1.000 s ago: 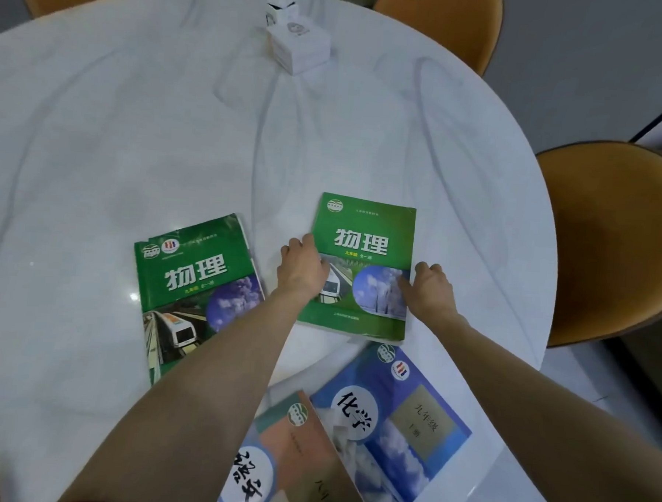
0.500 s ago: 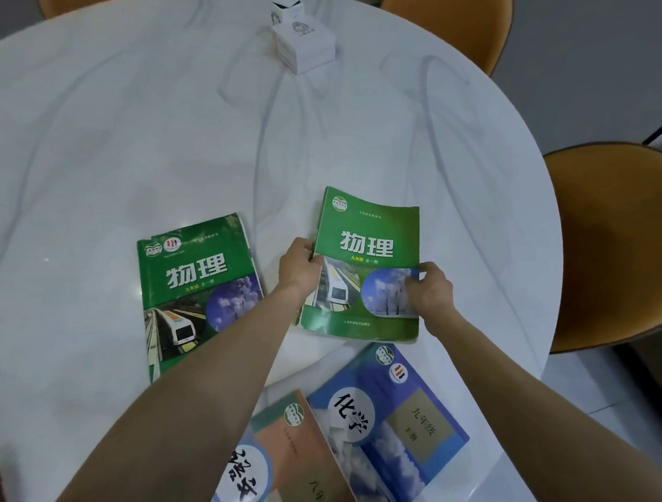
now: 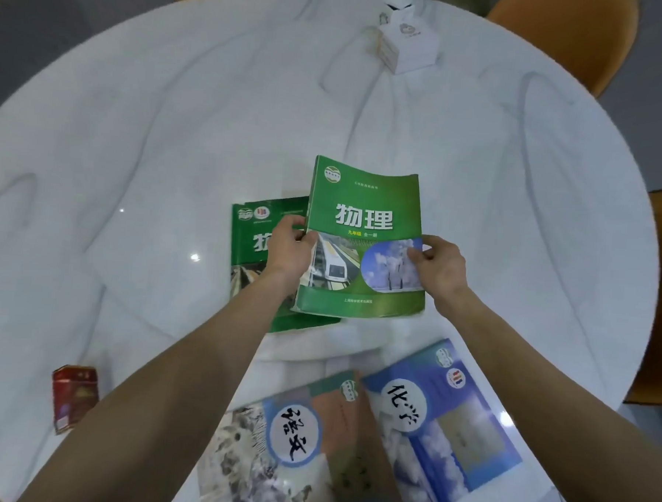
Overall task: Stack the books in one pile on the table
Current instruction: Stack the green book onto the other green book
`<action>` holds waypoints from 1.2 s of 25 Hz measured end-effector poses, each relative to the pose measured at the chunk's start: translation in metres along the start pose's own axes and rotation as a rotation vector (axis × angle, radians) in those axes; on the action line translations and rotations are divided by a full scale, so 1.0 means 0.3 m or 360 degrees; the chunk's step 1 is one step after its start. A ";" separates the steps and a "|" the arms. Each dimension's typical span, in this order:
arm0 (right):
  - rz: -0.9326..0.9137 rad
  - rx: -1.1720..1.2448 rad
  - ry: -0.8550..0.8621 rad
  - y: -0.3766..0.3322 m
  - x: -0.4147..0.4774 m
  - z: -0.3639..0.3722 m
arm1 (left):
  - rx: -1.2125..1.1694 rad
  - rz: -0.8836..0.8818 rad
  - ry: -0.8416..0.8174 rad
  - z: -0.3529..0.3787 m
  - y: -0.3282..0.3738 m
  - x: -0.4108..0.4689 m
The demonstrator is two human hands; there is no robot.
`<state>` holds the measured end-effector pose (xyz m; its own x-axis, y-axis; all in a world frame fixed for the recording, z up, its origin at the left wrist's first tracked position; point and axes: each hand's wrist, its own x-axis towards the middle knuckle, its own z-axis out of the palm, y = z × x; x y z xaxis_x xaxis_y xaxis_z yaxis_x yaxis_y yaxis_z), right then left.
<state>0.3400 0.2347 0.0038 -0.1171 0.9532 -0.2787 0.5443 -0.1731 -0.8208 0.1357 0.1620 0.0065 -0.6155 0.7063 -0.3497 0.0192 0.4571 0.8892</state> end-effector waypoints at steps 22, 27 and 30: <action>-0.0237 -0.0623 -0.0290 -0.053 -0.013 0.401 | 0.0773 0.0055 0.0430 -0.291 -0.241 0.012; -0.0204 -0.0652 -0.0316 -0.056 -0.030 0.420 | 0.0906 -0.0025 0.0412 -0.291 -0.255 0.006; -0.0151 -0.0685 -0.0362 -0.073 -0.031 0.417 | 0.0914 -0.0066 0.0371 -0.294 -0.250 0.014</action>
<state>0.2252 0.1986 -0.0380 -0.3352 0.8732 -0.3538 0.8103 0.0756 -0.5811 0.0623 0.0831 -0.0357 -0.7794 0.5747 -0.2495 0.3726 0.7452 0.5530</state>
